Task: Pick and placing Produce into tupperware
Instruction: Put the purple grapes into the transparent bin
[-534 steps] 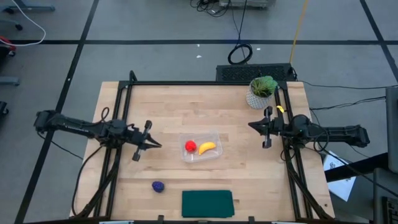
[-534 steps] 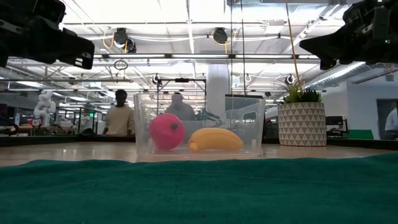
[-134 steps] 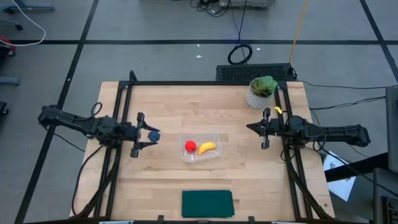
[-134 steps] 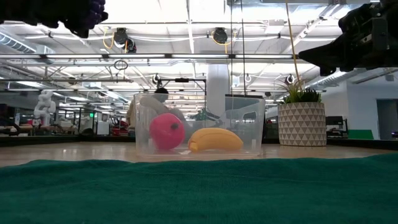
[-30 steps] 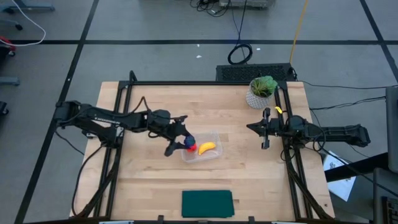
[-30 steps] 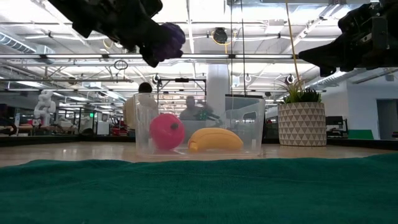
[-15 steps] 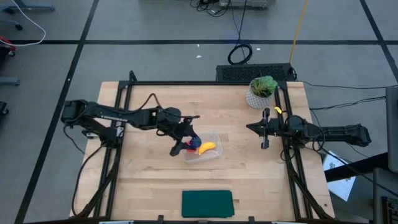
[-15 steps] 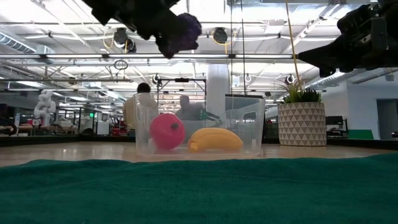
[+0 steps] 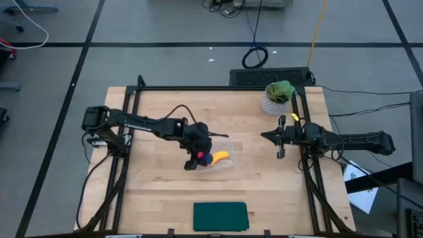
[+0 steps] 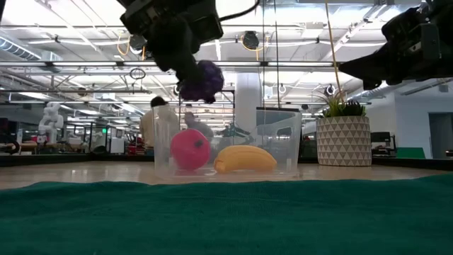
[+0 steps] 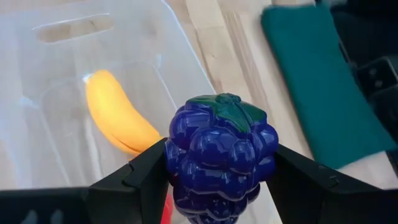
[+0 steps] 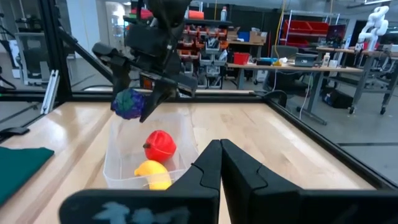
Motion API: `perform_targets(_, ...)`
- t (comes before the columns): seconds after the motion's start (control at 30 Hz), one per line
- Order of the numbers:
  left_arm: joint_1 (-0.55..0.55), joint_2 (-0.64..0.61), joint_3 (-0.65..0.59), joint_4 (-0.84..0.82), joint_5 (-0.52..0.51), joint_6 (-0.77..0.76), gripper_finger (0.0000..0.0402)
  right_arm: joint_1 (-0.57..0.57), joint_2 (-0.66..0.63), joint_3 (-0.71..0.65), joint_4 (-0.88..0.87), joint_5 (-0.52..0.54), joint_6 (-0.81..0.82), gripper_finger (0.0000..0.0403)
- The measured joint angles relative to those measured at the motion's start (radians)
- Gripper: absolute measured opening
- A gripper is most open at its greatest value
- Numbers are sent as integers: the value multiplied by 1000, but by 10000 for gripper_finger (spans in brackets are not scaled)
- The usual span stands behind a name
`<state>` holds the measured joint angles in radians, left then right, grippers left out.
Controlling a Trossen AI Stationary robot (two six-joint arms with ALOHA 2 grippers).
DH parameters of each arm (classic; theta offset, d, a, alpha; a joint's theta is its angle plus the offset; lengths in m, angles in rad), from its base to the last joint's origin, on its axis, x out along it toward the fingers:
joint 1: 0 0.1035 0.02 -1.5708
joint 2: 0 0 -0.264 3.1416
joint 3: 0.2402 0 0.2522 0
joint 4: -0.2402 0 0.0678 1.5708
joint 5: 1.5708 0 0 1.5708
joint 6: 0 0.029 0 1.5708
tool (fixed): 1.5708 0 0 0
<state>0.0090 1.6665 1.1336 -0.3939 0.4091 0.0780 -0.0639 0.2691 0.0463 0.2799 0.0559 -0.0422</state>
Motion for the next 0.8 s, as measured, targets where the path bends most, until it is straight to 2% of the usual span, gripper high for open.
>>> perform_targets(0.2,14,18,44,-75,6,61,230,-1,4,0,3,0,0,0)
perform_targets(0.47,24,18,58,3,51,-99,230,-2,5,0,8,0,1,0)
perform_targets(0.8,1,18,58,-17,63,-97,230,-2,5,0,8,0,3,0)
